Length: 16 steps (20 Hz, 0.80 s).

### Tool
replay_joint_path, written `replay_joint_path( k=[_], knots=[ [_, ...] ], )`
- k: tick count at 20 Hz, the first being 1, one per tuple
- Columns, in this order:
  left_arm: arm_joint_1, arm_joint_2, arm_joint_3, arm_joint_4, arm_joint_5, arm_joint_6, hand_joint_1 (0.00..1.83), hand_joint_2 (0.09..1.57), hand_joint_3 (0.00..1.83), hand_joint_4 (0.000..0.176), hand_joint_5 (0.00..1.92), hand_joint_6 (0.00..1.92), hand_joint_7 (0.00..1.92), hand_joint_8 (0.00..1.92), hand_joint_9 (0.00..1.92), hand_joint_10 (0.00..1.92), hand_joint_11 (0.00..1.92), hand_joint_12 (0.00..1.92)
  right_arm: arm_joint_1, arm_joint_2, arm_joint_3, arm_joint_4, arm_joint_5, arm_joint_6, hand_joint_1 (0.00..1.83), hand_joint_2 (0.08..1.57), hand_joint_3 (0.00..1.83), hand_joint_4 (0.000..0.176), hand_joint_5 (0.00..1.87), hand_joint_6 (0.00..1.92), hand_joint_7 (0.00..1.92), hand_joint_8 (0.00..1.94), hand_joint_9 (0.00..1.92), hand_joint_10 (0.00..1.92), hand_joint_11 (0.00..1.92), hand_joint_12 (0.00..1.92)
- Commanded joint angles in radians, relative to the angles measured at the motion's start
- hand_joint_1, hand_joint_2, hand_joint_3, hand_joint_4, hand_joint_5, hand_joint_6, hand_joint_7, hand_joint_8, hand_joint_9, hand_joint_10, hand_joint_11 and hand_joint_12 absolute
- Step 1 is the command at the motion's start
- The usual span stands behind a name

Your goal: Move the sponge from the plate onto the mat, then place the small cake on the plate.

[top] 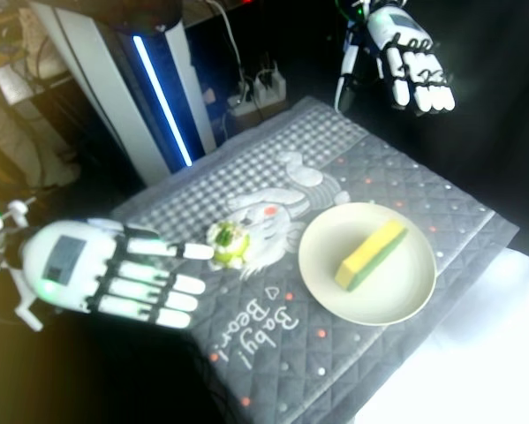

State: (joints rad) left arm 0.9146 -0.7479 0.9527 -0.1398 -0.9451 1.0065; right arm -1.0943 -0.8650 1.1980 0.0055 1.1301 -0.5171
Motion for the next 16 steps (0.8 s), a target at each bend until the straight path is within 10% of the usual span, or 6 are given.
replay_joint_path(
  k=[1,6,8,9,12,16],
  knots=[
    [-0.022,-0.009,0.014,-0.015,-0.139,0.0,0.77,0.94,0.0,0.059,0.41,0.01,0.35,0.0,0.34,0.01,0.01,0.91,0.011,0.007,0.0,0.029,0.116,0.009,0.71,1.13,0.01,0.103,0.33,0.01,0.28,0.01,0.31,0.03,0.03,0.89],
    [-0.126,-0.055,0.054,-0.015,-0.099,0.069,0.72,0.86,0.0,0.043,0.34,0.0,0.3,0.0,0.29,0.01,0.01,0.77,0.029,0.007,-0.001,0.005,0.117,0.011,0.67,1.13,0.0,0.114,0.3,0.0,0.22,0.0,0.27,0.0,0.01,0.87],
    [-0.262,-0.138,0.129,0.005,0.035,0.113,0.77,0.88,0.0,0.065,0.32,0.0,0.33,0.01,0.31,0.01,0.04,0.78,0.032,0.008,-0.002,0.0,0.121,0.012,0.62,1.13,0.0,0.128,0.26,0.0,0.21,0.0,0.28,0.0,0.03,0.87],
    [-0.333,-0.189,0.182,0.03,0.13,0.119,0.77,0.86,0.0,0.049,0.34,0.0,0.37,0.01,0.33,0.01,0.01,0.87,0.032,0.009,-0.003,-0.008,0.128,0.018,0.64,1.12,0.0,0.121,0.27,0.0,0.21,0.0,0.27,0.0,0.02,0.86],
    [-0.478,-0.318,0.311,0.074,0.338,0.133,0.68,0.85,0.0,0.093,0.39,0.0,0.46,0.0,0.44,0.01,0.09,0.98,0.044,0.01,-0.008,-0.042,0.169,0.034,0.68,1.09,0.0,0.147,0.26,0.0,0.16,0.0,0.2,0.0,0.0,0.81],
    [-0.553,-0.481,0.467,0.042,0.551,0.257,0.83,0.84,0.0,0.051,0.47,0.0,0.67,0.01,0.71,0.04,0.33,1.05,0.087,0.007,-0.007,-0.087,0.174,0.033,0.71,1.09,0.0,0.154,0.22,0.0,0.11,0.0,0.13,0.01,0.0,0.68]
  ],
)
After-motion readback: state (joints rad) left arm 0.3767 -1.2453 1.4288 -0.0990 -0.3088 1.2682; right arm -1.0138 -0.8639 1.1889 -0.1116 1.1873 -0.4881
